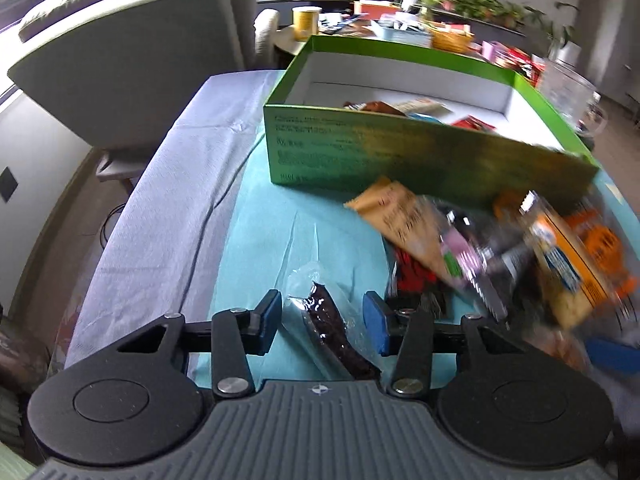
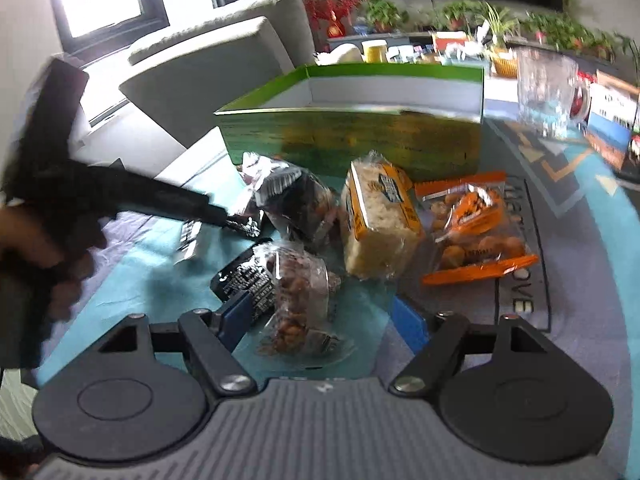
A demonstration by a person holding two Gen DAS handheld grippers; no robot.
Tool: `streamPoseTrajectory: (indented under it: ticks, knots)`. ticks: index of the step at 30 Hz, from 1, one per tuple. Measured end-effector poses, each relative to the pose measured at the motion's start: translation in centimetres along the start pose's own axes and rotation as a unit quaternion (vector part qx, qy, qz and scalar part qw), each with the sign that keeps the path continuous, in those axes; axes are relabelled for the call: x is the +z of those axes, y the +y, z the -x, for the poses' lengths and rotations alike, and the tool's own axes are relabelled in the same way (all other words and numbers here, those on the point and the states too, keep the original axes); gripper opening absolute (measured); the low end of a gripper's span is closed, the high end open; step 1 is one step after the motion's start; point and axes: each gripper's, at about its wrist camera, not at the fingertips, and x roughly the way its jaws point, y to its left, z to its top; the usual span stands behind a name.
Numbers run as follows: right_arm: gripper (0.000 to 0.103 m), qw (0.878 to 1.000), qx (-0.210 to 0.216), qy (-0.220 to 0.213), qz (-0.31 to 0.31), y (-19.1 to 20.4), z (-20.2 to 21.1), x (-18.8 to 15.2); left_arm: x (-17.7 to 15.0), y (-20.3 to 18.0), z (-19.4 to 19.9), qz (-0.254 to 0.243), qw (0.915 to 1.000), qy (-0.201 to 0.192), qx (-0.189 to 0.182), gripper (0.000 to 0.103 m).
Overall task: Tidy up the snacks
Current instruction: 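Grasp the bagged dark jerky with the left tool while the right tool grasps a clear nut bag, then lift and carry the jerky and nut bag over the green box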
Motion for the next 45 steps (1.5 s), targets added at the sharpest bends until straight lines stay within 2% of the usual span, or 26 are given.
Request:
streamPoseTrajectory:
  ticks: [1, 2, 3, 6, 9, 13, 14, 15, 17, 18, 20, 22, 29, 34, 39, 45]
  knots:
    - [0.063, 1.0, 0.0, 0.002, -0.004, -0.1, -0.2, 0.1, -0.2, 0.0, 0.2, -0.003, 1.0, 0.0, 0.002, 0.043]
    - [0.058, 1.0, -0.005, -0.001, 0.0, 0.0, -0.1, 0.1, -0.3, 0.1, 0.4, -0.003, 1.0, 0.002, 0.006, 0.043]
    - [0.047, 1.0, -0.005, 0.003, 0.004, 0.0, -0.2, 0.3, -0.4, 0.1, 0.6, -0.002, 0.9999, 0.004, 0.011, 0.045]
    - [0.035, 1.0, -0.002, 0.005, -0.001, 0.0, -0.1, 0.5, -0.7, 0.5, 1.1, 0.023, 0.9995, 0.016, 0.017, 0.053]
    - [0.036, 1.0, -0.003, 0.005, 0.004, 0.1, -0.2, 0.5, -1.0, 0.5, 1.2, 0.063, 0.9971, 0.039, 0.016, 0.055]
    - [0.036, 1.0, -0.005, 0.001, 0.01, 0.3, -0.3, 0.4, -1.3, 0.1, 1.1, 0.066, 0.9968, 0.037, 0.026, 0.056]
    - [0.036, 1.0, -0.004, 0.001, 0.009, 0.2, -0.3, 0.3, -1.3, -0.2, 1.1, 0.062, 0.9972, 0.031, 0.026, 0.053]
    - [0.036, 1.0, -0.004, 0.0, 0.009, 0.2, -0.3, 0.3, -1.4, -0.3, 1.1, 0.056, 0.9978, 0.025, 0.025, 0.041]
    - [0.034, 1.0, -0.001, -0.002, 0.005, 0.1, -0.1, 0.3, -1.5, -0.8, 1.2, 0.033, 0.9992, 0.014, 0.019, 0.028]
    - [0.034, 1.0, 0.0, -0.003, 0.001, 0.0, 0.0, 0.2, -1.6, -1.0, 1.2, 0.029, 0.9994, 0.013, 0.015, 0.027]
    - [0.033, 1.0, 0.001, -0.008, -0.006, -0.1, 0.4, 0.2, -1.7, -1.0, 1.6, 0.034, 0.9994, 0.007, 0.003, 0.026]
    - [0.033, 1.0, 0.004, -0.017, -0.004, -0.1, 1.0, 0.2, -1.5, -1.5, 2.5, 0.02, 0.9996, -0.017, 0.006, 0.026]
    - [0.033, 0.997, 0.007, -0.075, 0.014, 0.5, 3.5, 1.8, 0.6, -2.4, 5.0, -0.003, 0.9975, -0.07, -0.003, 0.027]
    - [0.033, 0.992, -0.014, -0.121, 0.028, 0.0, 4.2, 4.0, 3.5, -3.6, 6.1, -0.023, 0.9929, -0.116, -0.012, 0.027]
    - [0.033, 0.986, -0.032, -0.165, 0.008, -1.5, 4.0, 7.1, 7.0, -5.2, 6.4, -0.048, 0.9852, -0.164, -0.015, 0.028]
    - [0.033, 0.982, -0.043, -0.18, -0.023, -3.4, 1.8, 10.0, 10.4, -6.4, 4.7, -0.072, 0.9808, -0.181, -0.012, 0.028]
